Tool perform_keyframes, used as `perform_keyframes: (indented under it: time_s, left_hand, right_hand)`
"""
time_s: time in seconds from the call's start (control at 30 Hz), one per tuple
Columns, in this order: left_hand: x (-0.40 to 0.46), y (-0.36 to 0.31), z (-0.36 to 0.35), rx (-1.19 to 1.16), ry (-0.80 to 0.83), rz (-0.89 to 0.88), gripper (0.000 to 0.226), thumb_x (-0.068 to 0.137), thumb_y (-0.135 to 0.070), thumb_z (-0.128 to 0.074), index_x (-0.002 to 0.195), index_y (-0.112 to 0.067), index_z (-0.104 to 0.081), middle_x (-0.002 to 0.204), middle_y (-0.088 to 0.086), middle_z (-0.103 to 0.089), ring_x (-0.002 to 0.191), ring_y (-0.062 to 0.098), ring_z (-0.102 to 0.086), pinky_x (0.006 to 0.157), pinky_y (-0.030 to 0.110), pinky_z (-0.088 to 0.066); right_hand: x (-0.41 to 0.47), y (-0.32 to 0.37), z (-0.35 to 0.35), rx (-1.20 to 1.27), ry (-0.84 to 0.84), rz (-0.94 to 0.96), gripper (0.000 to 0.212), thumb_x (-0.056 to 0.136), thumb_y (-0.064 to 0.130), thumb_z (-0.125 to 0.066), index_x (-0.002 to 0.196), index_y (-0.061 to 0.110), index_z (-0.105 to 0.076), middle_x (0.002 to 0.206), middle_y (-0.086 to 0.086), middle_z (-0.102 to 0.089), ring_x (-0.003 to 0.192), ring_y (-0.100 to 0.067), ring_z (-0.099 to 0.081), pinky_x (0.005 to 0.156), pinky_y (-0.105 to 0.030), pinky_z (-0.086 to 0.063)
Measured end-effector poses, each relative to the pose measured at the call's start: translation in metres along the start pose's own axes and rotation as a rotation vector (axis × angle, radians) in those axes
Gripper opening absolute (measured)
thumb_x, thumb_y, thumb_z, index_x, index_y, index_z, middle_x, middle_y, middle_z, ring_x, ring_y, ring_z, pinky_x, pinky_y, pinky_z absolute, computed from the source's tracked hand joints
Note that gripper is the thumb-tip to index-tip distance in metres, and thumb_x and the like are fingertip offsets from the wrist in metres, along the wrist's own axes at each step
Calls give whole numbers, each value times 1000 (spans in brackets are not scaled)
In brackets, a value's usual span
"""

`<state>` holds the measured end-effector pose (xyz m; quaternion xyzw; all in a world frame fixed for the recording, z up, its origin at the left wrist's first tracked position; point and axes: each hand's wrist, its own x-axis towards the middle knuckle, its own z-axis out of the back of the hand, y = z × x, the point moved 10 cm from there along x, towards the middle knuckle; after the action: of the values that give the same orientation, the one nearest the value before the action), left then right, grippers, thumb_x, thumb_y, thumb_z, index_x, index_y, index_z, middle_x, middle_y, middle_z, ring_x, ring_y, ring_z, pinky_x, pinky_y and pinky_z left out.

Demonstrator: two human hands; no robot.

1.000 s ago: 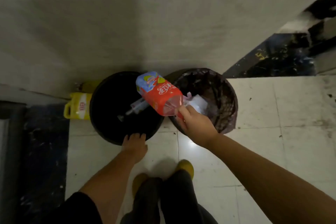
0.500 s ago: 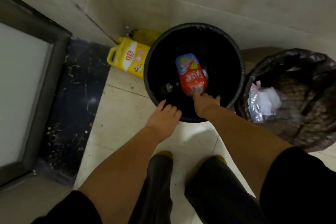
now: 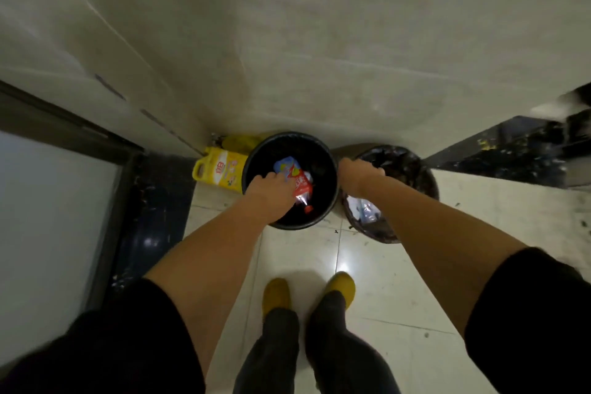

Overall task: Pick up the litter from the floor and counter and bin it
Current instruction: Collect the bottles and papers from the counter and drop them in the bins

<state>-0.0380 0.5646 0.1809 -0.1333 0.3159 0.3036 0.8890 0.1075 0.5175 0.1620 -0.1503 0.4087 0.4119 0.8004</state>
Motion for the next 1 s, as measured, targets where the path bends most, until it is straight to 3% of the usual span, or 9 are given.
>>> perform_keyframes:
  time_s: [0.2, 0.43, 0.73, 1.0]
  left_hand:
    - [-101, -41, 150, -90, -154, -68, 43, 98, -35, -36, 132, -8, -40, 132, 18, -50, 122, 37, -47, 97, 47, -44]
    - [-166, -155, 221, 66, -221, -290, 42, 99, -35, -36, 128, -6, -43, 132, 21, -52, 124, 38, -47, 99, 47, -42]
    - [-254, -447, 231, 331, -255, -764, 40, 98, -38, -35, 127, -13, -43, 127, 14, -54, 116, 33, -52, 92, 46, -47]
    - [-374, -735, 114, 493, -170, -1057, 48, 98, -38, -32, 139, -13, -36, 141, 15, -47, 128, 33, -46, 105, 42, -41]
  right_hand:
    - [-160, -19, 84, 222, -129, -4, 33, 99, 20, -36, 127, 6, -45, 134, -23, -51, 122, -40, -48, 107, -54, -36]
    - [-310, -126, 90, 361, -366, -230, 36, 96, 24, -38, 130, 16, -46, 137, -15, -52, 126, -35, -49, 108, -48, -35]
    - [-508, -333, -37, 623, -454, -601, 40, 99, 23, -30, 138, 17, -38, 143, -13, -45, 128, -32, -45, 106, -46, -36]
    - [-705, -522, -221, 848, -519, -952, 39, 97, 25, -30, 133, 14, -44, 140, -14, -49, 126, -33, -47, 103, -43, -39]
